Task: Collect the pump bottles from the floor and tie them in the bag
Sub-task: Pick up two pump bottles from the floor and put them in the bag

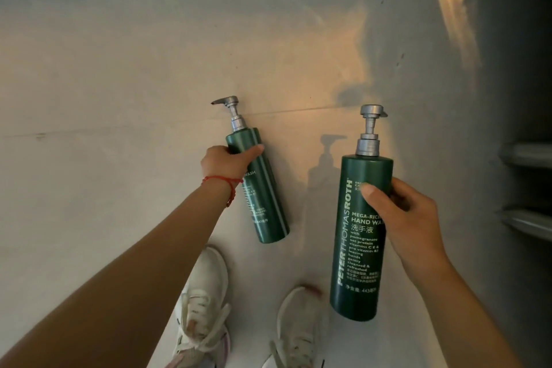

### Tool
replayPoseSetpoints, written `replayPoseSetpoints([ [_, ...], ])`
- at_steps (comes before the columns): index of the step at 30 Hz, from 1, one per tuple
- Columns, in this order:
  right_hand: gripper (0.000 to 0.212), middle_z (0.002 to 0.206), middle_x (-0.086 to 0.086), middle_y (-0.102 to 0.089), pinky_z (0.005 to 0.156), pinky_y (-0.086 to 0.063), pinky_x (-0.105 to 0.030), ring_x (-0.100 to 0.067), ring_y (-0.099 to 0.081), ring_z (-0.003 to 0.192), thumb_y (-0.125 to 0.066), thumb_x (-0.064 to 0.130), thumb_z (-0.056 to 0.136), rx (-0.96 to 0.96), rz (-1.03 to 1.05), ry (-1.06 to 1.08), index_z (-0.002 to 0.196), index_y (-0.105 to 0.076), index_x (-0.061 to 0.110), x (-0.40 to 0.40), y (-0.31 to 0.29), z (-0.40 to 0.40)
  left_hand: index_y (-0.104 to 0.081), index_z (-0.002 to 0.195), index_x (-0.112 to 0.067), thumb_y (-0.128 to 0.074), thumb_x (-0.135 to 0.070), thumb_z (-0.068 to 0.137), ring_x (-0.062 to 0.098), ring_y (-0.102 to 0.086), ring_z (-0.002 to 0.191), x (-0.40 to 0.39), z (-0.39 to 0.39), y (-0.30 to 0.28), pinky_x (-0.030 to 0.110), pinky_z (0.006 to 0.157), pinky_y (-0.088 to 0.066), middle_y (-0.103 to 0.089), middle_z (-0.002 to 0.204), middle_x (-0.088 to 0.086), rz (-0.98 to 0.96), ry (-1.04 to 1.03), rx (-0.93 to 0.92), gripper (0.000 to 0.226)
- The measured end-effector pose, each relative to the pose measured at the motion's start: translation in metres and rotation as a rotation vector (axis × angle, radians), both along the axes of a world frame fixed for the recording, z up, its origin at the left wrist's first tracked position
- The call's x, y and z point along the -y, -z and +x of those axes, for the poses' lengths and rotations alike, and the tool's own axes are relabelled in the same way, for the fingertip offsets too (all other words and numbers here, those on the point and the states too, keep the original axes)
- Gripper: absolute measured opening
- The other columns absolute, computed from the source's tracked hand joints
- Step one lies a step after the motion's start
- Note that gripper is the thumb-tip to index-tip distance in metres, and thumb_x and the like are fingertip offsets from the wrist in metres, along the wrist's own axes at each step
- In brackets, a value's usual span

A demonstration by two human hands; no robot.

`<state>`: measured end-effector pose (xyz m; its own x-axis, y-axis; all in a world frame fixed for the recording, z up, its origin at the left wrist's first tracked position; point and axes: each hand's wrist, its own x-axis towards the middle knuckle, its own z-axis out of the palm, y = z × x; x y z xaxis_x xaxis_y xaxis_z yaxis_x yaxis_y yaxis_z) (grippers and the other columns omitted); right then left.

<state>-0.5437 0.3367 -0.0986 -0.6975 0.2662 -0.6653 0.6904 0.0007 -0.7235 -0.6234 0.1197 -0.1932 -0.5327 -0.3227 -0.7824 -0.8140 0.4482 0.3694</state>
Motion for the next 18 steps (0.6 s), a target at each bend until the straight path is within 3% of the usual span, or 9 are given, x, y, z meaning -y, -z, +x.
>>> replayPoseSetpoints([
  [4,0.015,0.065,0.02,-0.07,0.05,-0.046,-0.008,0.002,-0.065,0.061,-0.063,0.012,0.079,0.003,0.0,-0.008,0.083,-0.064,0.027,0.001,0.004,-0.004,-0.057,0.063,-0.019,-0.073,-0.04,0.069,0.009,-0.053,0.061,-0.004,0.002,0.004,0.023,0.054,-0.044,-0.057,0.065,-0.003,0.039,-0.047,-0.061,0.028],
  [8,0.015,0.062,0.02,-0.07,0.05,-0.046,-0.008,0.003,-0.064,0.059,-0.063,0.011,0.08,-0.006,-0.003,0.002,0.082,-0.065,0.026,0.004,-0.017,-0.012,-0.061,0.066,-0.019,-0.076,-0.033,0.067,0.018,-0.063,0.073,0.01,0.001,-0.022,0.031,0.072,-0.054,-0.064,0.073,0.001,0.171,-0.147,-0.08,0.021],
  [11,0.014,0.062,0.021,-0.07,0.05,-0.046,-0.008,0.004,-0.064,0.059,-0.063,0.012,0.08,-0.018,-0.016,0.0,0.081,-0.064,0.026,0.011,-0.052,-0.019,-0.063,0.071,-0.016,-0.075,-0.024,0.07,0.015,-0.064,0.072,0.022,0.0,-0.068,0.032,0.073,-0.054,-0.067,0.074,0.001,0.294,-0.14,-0.101,0.014],
  [15,0.011,0.062,0.019,-0.07,0.05,-0.046,-0.008,0.003,-0.064,0.059,-0.063,0.014,0.08,-0.049,-0.054,-0.014,0.083,-0.065,0.024,0.024,-0.121,-0.033,-0.064,0.074,-0.018,-0.073,-0.02,0.072,0.006,-0.067,0.065,0.044,0.001,-0.153,0.02,0.062,-0.055,-0.071,0.061,-0.011,0.395,-0.045,-0.143,0.009],
  [18,0.009,0.062,0.02,-0.069,0.049,-0.045,-0.007,0.004,-0.063,0.058,-0.064,0.015,0.08,-0.067,-0.067,-0.042,0.084,-0.065,0.023,0.037,-0.18,-0.044,-0.066,0.075,-0.018,-0.078,-0.024,0.066,0.009,-0.068,0.068,0.061,0.0,-0.226,0.025,0.068,-0.057,-0.071,0.063,-0.012,0.436,-0.01,-0.185,0.016],
])
